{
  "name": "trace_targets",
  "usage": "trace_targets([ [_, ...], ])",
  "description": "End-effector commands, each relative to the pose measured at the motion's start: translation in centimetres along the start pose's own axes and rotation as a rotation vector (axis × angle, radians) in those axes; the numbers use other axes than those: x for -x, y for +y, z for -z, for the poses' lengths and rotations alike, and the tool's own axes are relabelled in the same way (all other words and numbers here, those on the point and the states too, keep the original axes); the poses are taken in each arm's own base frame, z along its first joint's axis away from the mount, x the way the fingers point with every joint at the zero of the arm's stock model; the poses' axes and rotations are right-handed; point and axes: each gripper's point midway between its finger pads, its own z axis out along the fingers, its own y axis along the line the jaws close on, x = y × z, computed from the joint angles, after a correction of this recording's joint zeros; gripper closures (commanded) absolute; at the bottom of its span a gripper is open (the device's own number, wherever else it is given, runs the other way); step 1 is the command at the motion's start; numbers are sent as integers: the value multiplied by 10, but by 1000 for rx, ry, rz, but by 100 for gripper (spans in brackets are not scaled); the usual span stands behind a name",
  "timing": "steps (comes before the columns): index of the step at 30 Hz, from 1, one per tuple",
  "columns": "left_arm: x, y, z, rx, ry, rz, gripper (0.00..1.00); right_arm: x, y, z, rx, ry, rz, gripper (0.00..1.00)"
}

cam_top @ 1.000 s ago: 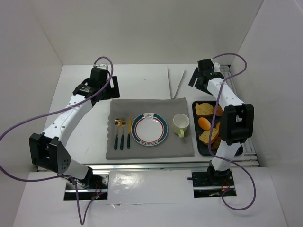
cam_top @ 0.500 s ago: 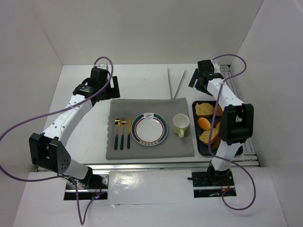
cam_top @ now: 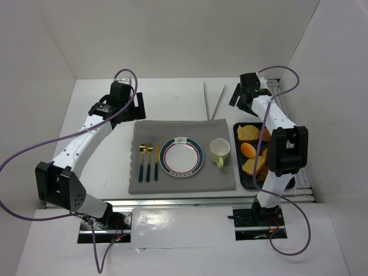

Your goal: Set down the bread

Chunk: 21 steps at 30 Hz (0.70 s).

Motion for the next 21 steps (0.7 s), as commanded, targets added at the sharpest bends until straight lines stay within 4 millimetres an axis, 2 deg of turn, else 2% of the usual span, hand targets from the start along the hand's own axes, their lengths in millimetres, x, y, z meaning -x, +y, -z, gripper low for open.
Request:
trace_targets([
  [1,15,-7,9,-25,-39,24,0,20,9,16,38,-84,-26,0],
  [21,17,-7,12,-29,-47,26,0,27,15,22,57,-106,-20,0],
])
